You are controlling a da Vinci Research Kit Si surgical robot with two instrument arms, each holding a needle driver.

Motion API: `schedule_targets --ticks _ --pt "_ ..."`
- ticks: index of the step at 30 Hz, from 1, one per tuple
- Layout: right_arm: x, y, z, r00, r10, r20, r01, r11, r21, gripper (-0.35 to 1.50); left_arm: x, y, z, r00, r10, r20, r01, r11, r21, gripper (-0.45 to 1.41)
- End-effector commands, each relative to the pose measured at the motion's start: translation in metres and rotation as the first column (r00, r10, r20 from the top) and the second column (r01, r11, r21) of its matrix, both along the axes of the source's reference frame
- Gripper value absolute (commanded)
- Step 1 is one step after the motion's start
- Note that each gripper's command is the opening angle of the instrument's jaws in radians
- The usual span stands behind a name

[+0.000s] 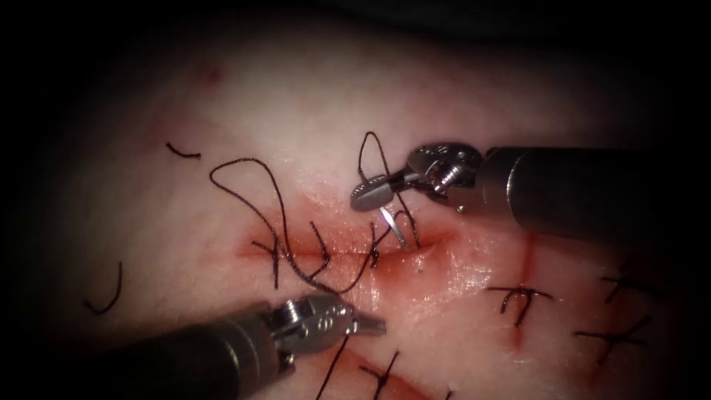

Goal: Wound Closure
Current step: With the right hand pass the needle through the bottom of the incision.

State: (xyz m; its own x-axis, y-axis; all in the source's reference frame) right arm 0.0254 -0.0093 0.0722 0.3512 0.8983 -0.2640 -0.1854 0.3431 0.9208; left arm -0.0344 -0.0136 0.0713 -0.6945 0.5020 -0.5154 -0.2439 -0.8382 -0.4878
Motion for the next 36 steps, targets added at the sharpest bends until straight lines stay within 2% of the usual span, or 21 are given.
schedule_targets --ticks 1,6,9,13,16,20,25,29,36 --pt "-0.0002 0.0003 0.0005 0.999 0.032 0.032 -0.032 0.999 -0.009 -0.35 -0.0006 0.0003 0.0006 1.0 0.0 0.002 0.0 1.0 -0.001 -0.38" --pt "-0.0021 -0.0009 -0.0003 0.974 0.117 0.191 -0.118 0.993 -0.007 -0.35 -0.0014 0.0017 -0.0003 1.0 -0.024 0.008 0.024 1.0 0.011 -0.45" --pt "-0.0023 -0.0021 -0.0011 0.964 0.139 0.226 -0.151 0.988 0.037 -0.35 -0.0029 0.0025 -0.0013 0.999 -0.041 0.032 0.042 0.999 -0.022 -0.45" --pt "-0.0018 -0.0036 -0.0023 0.97 0.138 0.2 -0.161 0.981 0.105 -0.35 -0.005 0.0023 -0.0011 0.998 -0.046 0.034 0.047 0.998 -0.041 -0.45" --pt "-0.0015 -0.0043 -0.0031 0.968 0.146 0.204 -0.181 0.969 0.168 -0.35 -0.0053 0.0022 0.0001 0.998 -0.044 0.039 0.045 0.998 -0.046 -0.45" --pt "-0.0014 -0.0047 -0.0036 0.968 0.15 0.202 -0.194 0.957 0.217 -0.35 -0.0051 0.0021 0.0008 0.999 -0.033 0.037 0.035 0.998 -0.046 -0.45" --pt "-0.0009 -0.0057 -0.0049 0.973 0.183 0.14 -0.22 0.918 0.329 -0.35 -0.0041 0.0019 0.0009 0.999 -0.016 0.035 0.017 0.999 -0.043 -0.45" --pt "-0.0004 -0.0067 -0.0056 0.976 0.197 0.092 -0.218 0.904 0.367 -0.35 -0.004 0.0019 0.001 0.999 -0.012 0.034 0.013 0.999 -0.042 -0.45" --pt "0.0004 -0.0085 -0.0062 0.966 0.247 0.08 -0.257 0.867 0.426 -0.35 -0.003 0.0018 0.001 0.999 0.001 0.04 0.001 0.999 -0.046 -0.45"
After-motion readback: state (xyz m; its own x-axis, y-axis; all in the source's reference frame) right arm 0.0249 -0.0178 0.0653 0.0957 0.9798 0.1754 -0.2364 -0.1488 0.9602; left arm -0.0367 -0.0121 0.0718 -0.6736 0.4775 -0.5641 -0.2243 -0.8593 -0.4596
